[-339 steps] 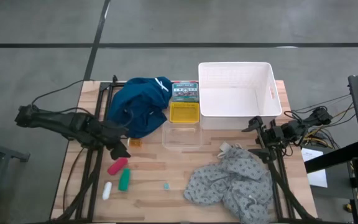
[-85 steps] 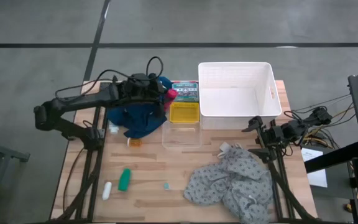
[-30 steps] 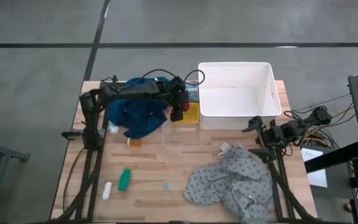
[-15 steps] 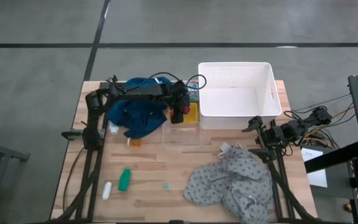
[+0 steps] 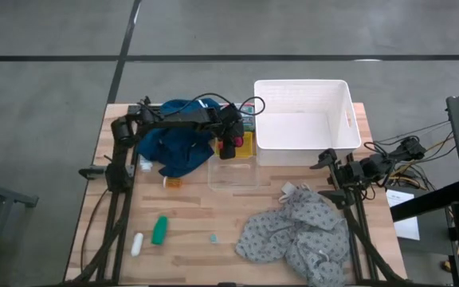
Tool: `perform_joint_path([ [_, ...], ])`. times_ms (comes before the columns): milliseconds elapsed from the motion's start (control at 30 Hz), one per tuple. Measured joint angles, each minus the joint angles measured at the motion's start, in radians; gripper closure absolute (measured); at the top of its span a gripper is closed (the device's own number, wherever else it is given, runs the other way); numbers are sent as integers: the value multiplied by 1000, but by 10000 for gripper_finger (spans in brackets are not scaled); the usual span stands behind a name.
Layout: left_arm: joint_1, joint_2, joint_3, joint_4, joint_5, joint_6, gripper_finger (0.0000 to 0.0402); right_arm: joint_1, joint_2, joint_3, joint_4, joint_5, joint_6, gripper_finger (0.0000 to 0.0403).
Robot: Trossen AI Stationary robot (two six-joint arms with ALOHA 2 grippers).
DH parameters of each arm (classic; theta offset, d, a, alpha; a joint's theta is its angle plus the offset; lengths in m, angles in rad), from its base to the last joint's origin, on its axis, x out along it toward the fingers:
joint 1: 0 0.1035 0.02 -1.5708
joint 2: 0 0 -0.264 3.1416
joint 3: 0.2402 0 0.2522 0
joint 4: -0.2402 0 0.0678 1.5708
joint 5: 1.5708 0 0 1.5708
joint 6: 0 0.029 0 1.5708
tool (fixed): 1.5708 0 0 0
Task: Pick & Place Medicine items
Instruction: Put the red bandage into the yellow bin, then put the green bandage into the yellow bin
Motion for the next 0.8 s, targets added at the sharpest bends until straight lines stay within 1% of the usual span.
perform_joint_path([
  [533, 0, 0, 0, -1, 3, 0, 160, 0, 0, 0, 0, 0, 0, 23],
  [667, 0, 0, 0, -1, 3, 0, 148, 0, 0, 0, 0, 0, 0, 23],
  [800, 0, 0, 0, -2, 3, 0, 145, 0, 1, 0, 0, 0, 0, 23],
])
